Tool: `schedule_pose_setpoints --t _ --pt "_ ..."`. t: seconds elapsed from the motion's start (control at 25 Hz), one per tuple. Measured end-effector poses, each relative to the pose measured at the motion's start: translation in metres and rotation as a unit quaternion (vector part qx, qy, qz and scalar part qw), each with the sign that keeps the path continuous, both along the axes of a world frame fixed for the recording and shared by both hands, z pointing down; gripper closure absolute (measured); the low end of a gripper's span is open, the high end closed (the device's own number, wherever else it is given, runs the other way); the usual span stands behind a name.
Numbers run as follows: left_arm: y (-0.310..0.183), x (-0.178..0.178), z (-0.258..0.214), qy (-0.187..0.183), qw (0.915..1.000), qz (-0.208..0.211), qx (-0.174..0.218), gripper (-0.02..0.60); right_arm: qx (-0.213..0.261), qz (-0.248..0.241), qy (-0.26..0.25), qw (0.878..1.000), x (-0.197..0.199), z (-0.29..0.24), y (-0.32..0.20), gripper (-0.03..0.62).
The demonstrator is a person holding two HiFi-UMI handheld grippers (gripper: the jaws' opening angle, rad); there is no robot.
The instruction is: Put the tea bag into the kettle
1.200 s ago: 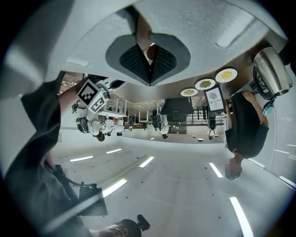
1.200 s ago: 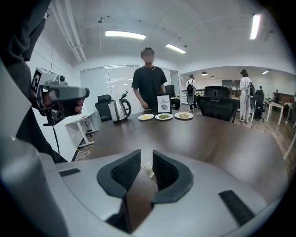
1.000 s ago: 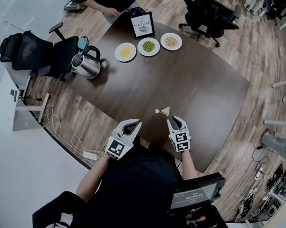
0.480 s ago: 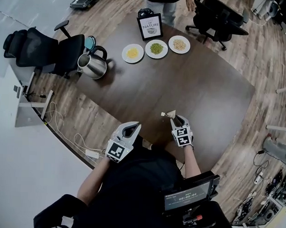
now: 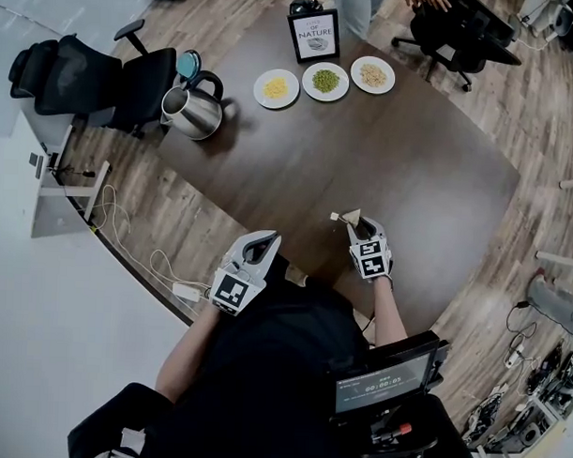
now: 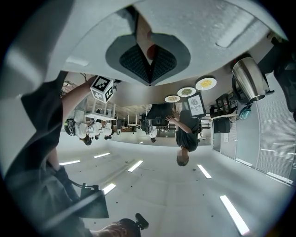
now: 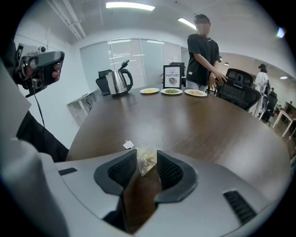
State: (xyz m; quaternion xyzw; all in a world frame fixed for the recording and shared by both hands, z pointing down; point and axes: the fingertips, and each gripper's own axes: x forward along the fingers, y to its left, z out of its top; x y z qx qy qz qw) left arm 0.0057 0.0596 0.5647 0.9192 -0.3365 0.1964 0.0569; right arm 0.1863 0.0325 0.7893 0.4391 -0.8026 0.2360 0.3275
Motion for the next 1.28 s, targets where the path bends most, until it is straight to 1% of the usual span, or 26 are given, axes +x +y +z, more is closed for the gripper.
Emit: schedule_pose_setpoints --t 0.44,0.6,0.84,0.88,1.08,1.28 --pt "-0.004 -0.019 -0.001 -0.005 0.9998 -0.021 -0.002 0.578 -0.037 0.000 0.009 0.999 -0.006 0.023 -0.002 0.470" --pt "-0.007 -0.025 -0.001 -0.009 0.9996 -0.026 0.000 0.578 -0.036 0.006 0.015 0.999 -0.004 0.025 -0.005 0.471" --pt "-0.013 -0.032 0.000 -0.012 0.9994 -0.033 -0.005 0.578 -0.032 0.001 0.031 0.999 -0.004 0.026 -0.006 0.474" --pt "-0.014 -0.032 0.000 -0.012 0.9994 -0.033 -0.005 0.578 -0.031 0.003 0.032 0.999 -0.003 0.027 -0.006 0.478" --pt "-0.016 -0.034 0.001 -0.013 0.9993 -0.035 -0.006 0.578 -0.028 0.015 0.044 0.999 0.002 0.026 -0.011 0.539" --pt "-0.016 -0.033 0.002 -0.004 0.9992 -0.039 -0.009 0.578 -0.031 0.012 0.048 0.998 0.004 0.027 -0.010 0.548"
